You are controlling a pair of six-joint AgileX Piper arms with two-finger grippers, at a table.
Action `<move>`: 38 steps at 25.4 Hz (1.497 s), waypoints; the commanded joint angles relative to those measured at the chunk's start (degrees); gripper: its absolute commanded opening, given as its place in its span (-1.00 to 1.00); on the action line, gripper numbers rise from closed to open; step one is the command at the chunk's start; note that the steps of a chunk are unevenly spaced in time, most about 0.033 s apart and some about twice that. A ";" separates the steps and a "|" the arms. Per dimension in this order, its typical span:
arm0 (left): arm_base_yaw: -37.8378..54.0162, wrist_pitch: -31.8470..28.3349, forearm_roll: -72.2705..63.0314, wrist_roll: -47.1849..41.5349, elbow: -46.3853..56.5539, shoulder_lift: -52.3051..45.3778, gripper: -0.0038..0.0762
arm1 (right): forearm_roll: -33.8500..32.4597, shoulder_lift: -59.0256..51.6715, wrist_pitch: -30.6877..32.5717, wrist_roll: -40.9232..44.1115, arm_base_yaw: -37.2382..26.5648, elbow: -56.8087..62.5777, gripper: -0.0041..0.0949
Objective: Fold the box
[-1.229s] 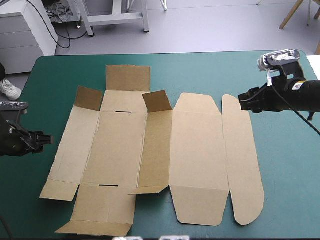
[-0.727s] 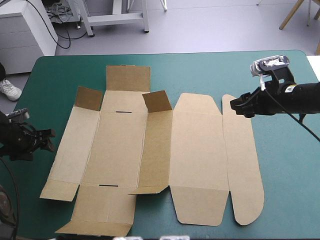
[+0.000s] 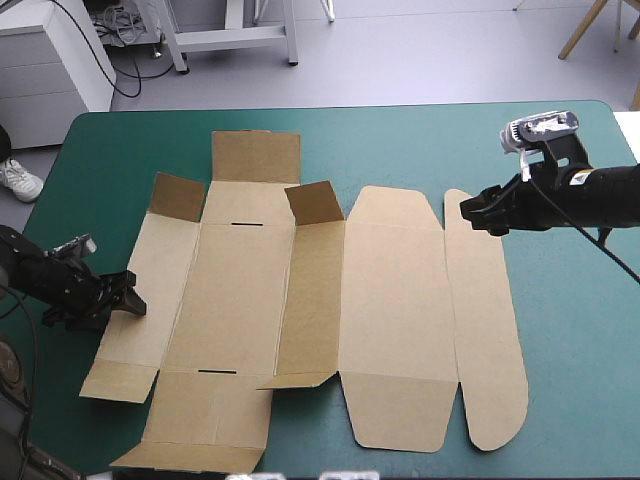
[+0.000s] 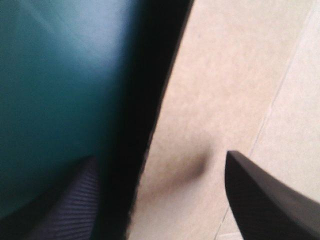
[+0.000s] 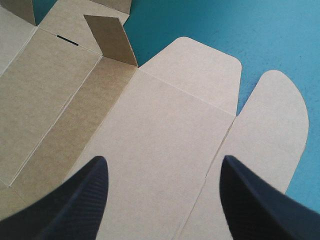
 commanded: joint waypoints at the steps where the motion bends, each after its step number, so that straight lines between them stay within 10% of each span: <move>1: -0.08 6.12 -4.13 3.58 4.42 -0.99 0.36 | 2.17 -1.20 -1.84 -0.47 -0.26 -1.32 0.28; 27: -7.54 6.12 -20.06 11.93 5.39 -3.93 -0.09 | 1.82 -1.20 -1.95 -0.47 -0.26 -1.32 0.21; 38: -7.69 6.12 -17.82 11.73 0.87 -3.93 -0.93 | -0.07 -1.20 -1.64 -0.24 -0.26 -1.32 0.17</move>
